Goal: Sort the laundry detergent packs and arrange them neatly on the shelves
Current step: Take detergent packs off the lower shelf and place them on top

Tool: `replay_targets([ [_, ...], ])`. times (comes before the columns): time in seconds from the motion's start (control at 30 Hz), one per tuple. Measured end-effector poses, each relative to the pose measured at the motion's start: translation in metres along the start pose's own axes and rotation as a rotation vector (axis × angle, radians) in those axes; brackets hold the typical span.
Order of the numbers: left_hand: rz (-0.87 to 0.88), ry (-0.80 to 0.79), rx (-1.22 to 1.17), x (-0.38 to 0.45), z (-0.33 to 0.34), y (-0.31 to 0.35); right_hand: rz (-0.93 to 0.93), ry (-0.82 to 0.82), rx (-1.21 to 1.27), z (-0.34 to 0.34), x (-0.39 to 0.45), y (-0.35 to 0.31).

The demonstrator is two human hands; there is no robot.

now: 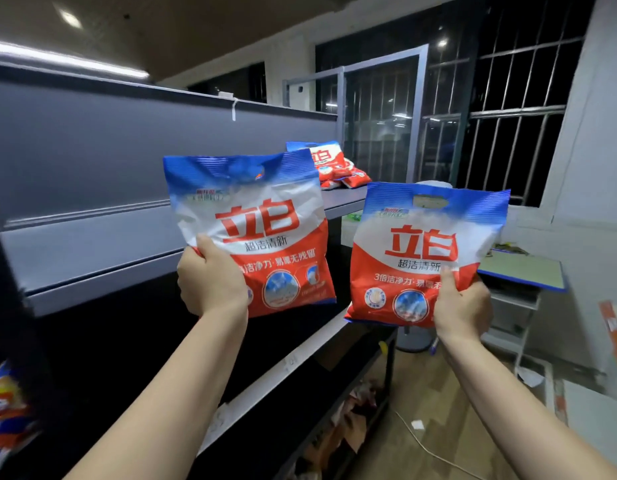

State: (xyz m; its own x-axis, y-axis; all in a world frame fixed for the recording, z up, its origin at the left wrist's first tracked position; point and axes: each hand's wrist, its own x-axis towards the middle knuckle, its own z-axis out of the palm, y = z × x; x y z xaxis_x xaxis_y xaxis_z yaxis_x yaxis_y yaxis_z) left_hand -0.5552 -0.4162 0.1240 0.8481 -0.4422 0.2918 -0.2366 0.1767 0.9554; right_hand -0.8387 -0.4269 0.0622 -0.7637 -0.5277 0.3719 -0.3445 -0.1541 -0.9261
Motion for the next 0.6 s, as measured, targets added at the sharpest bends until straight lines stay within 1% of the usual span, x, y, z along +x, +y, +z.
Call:
replay_targets([
  [0.13, 0.038, -0.002, -0.026, 0.011, 0.057, 0.019, 0.007, 0.027, 0.005, 0.01, 0.045, 0.01],
  [0.27, 0.019, 0.013, -0.053, 0.025, 0.116, 0.035, -0.022, 0.024, 0.031, 0.03, 0.088, 0.021],
  [0.47, -0.008, -0.001, -0.174, 0.045, 0.21, 0.051, -0.042, 0.077, 0.045, 0.08, 0.164, 0.031],
  [0.6, -0.014, -0.002, -0.165, 0.059, 0.281, 0.063, -0.086, 0.059, 0.083, 0.116, 0.22, 0.034],
])
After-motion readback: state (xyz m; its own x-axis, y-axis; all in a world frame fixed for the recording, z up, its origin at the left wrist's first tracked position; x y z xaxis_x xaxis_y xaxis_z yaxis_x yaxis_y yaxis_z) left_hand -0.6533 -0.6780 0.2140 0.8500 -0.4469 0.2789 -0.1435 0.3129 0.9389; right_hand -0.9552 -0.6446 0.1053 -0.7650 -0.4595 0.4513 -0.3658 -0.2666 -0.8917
